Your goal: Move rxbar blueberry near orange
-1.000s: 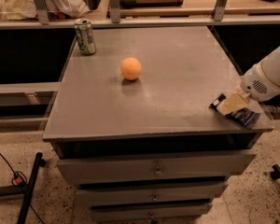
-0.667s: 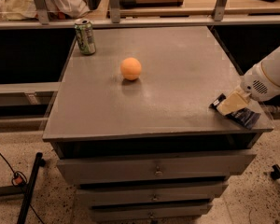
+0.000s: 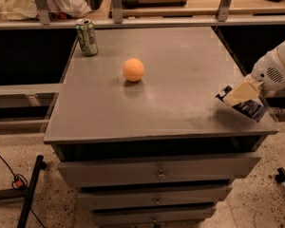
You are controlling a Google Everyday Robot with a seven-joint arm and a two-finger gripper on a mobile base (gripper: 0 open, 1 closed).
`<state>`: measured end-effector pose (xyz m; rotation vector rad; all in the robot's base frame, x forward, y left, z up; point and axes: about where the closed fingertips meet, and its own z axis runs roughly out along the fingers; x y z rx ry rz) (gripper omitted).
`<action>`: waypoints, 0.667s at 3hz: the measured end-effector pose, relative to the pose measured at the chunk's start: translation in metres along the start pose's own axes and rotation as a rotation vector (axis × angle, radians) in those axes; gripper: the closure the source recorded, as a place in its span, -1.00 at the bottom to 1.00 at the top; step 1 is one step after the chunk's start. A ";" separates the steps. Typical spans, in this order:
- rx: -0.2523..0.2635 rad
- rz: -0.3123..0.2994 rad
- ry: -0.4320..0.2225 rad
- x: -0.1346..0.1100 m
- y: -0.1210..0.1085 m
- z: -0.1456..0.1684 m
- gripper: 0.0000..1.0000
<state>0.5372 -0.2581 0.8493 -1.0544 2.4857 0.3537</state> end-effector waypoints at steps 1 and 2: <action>-0.028 -0.042 -0.033 -0.028 0.006 -0.013 1.00; -0.068 -0.099 -0.063 -0.057 0.023 -0.010 1.00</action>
Offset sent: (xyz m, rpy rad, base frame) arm 0.0226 0.0806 0.0514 0.0983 -0.0613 0.1906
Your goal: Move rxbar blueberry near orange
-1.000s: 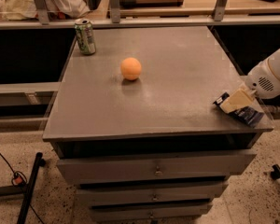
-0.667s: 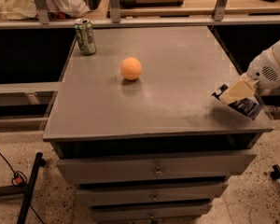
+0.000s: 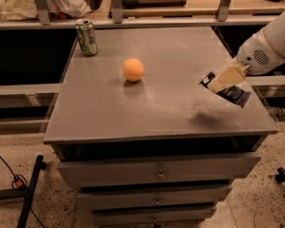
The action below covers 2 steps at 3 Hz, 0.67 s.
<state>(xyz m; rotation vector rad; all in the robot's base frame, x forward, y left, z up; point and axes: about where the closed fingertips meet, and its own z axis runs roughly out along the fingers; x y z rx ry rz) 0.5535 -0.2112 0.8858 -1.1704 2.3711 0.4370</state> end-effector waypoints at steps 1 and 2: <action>-0.022 -0.063 -0.033 -0.033 0.015 0.012 1.00; -0.043 -0.111 -0.093 -0.064 0.029 0.026 1.00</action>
Offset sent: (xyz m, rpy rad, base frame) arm 0.0293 0.1128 0.0251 0.1306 -0.1417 0.1587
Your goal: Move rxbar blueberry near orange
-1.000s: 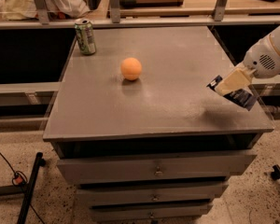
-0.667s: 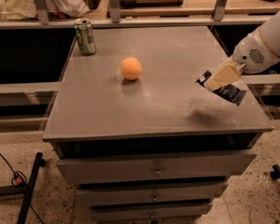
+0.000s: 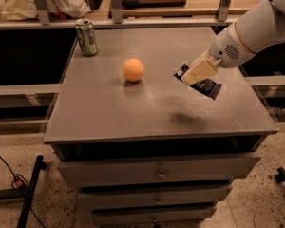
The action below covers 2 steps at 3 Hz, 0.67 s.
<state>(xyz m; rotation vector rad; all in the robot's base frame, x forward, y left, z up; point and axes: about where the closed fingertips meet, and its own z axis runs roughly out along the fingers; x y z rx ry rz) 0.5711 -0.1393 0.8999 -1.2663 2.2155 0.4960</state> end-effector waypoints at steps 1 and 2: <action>-0.023 -0.036 -0.061 -0.030 0.009 0.017 1.00; -0.036 -0.061 -0.115 -0.053 0.014 0.032 1.00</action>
Offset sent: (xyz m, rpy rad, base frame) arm 0.0310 0.0876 0.0127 0.1554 -0.1085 0.0887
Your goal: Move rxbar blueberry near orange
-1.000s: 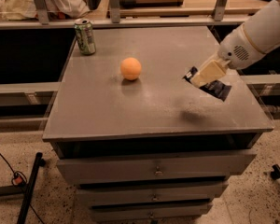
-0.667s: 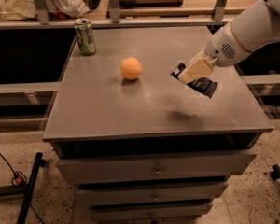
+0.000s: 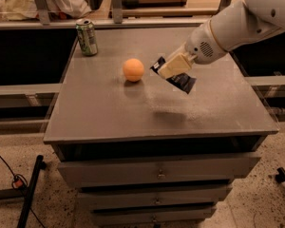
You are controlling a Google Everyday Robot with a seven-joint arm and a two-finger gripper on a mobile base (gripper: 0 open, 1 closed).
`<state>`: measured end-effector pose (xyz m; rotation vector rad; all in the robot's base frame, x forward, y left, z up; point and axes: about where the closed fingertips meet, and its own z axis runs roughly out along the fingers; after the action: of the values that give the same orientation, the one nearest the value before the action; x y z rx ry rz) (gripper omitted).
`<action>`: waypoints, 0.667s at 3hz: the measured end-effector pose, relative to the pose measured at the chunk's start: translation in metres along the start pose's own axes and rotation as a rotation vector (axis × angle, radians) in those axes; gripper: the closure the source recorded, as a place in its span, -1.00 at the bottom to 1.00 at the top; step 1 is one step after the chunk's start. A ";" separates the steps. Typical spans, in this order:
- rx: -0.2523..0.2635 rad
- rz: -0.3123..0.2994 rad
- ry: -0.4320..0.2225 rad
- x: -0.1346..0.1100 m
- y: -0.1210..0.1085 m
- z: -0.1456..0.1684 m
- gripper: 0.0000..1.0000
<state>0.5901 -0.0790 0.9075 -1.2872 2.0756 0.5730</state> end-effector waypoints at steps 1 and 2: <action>0.011 0.007 -0.025 -0.010 -0.007 0.016 1.00; 0.013 0.030 -0.047 -0.017 -0.014 0.029 0.66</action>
Offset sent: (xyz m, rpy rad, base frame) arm 0.0423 0.0303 -0.0123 0.0794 -0.0063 -0.0646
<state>0.6164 -0.0559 0.8986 -1.2254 2.0599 0.5971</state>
